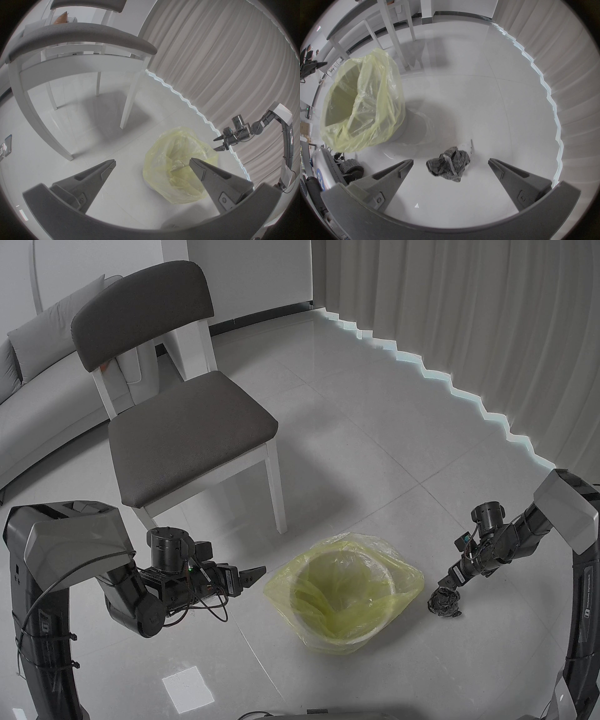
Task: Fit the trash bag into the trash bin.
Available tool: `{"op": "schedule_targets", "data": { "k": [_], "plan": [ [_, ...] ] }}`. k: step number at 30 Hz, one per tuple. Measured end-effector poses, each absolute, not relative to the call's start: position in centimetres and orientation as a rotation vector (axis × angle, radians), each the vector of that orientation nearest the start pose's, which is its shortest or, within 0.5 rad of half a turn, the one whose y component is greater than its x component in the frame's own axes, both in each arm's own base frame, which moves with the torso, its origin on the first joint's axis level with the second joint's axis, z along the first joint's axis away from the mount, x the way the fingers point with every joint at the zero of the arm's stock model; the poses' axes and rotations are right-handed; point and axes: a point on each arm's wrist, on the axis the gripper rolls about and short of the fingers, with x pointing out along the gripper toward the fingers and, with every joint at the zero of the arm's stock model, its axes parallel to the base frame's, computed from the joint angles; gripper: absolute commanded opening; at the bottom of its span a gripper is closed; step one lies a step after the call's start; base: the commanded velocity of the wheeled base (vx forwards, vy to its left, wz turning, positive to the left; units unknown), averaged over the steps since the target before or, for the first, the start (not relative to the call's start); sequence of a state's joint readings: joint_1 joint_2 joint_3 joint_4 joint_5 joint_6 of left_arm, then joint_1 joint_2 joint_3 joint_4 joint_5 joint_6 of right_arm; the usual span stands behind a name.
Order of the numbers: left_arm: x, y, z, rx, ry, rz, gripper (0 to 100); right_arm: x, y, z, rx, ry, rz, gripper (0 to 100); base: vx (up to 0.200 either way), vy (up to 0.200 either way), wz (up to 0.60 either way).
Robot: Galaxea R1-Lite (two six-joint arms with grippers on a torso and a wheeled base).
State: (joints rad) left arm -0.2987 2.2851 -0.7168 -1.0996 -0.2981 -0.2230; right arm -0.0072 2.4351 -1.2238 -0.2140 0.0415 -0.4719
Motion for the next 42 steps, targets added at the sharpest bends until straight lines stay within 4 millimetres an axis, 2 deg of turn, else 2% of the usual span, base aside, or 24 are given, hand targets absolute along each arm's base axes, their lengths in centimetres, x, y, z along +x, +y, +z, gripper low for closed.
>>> {"op": "schedule_targets", "data": {
  "k": [6, 12, 19, 23, 28, 42],
  "plan": [
    [34.6, -11.2, 0.2, -0.210, 0.546, -0.526, 100, 44.1, -0.2, -3.6, -0.407, 0.983, 0.267, 100, 0.000, 0.000, 0.00],
    [34.5, -11.5, -0.2, -0.204, 0.553, -0.535, 100, 46.2, -0.6, -3.8, -0.383, 1.004, 0.262, 100, -0.200, 0.000, 0.00],
    [35.0, -12.0, -0.5, -0.209, 0.478, -0.552, 100, 47.2, -0.8, -4.6, -0.374, 0.996, 0.256, 100, 0.000, 0.000, 0.00],
    [34.9, -12.2, -1.2, -0.208, 0.484, -0.556, 100, 48.2, -0.9, -4.6, -0.375, 0.961, 0.246, 100, 0.000, 0.000, 0.00],
    [34.9, -12.3, -2.0, -0.206, 0.499, -0.555, 100, 49.1, -0.9, -5.5, -0.377, 0.953, 0.243, 100, 0.000, 0.000, 0.00],
    [35.0, -12.2, -2.9, -0.200, 0.515, -0.546, 100, 49.9, -1.3, -8.4, -0.391, 1.064, 0.218, 100, 0.000, 0.000, 0.00]
  ]
}}
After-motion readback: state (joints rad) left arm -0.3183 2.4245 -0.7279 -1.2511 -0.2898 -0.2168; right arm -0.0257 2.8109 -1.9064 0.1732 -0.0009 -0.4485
